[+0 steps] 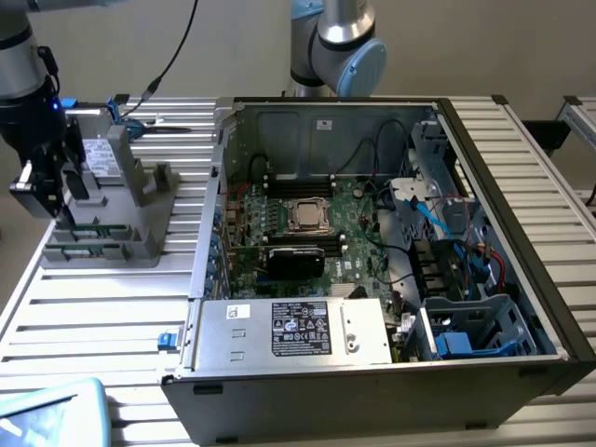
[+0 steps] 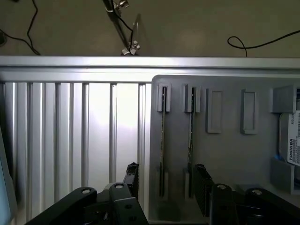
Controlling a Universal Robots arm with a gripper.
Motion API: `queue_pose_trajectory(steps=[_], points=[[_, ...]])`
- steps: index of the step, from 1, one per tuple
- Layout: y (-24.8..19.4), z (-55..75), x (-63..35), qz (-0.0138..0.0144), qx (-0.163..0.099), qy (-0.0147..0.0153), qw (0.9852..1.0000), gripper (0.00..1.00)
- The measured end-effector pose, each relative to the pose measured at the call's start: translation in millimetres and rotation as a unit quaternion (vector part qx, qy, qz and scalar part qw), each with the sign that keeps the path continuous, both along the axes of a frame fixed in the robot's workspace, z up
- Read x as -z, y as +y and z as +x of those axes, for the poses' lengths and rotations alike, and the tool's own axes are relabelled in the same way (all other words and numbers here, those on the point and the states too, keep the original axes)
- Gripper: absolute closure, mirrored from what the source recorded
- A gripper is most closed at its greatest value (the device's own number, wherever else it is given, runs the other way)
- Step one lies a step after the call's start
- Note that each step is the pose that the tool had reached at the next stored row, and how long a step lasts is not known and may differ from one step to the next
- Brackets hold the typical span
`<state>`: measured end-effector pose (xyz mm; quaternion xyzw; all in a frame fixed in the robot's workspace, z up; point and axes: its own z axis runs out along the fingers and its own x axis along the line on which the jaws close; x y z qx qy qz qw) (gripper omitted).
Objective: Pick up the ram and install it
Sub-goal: 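Pick up the ram and move it above insertion slot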
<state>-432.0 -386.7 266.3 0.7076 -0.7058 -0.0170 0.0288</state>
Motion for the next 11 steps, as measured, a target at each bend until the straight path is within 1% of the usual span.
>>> queue_pose_trajectory(steps=[11], points=[[0.0,1.2,11.0,0.0,0.0,0.0,1.0,0.41]])
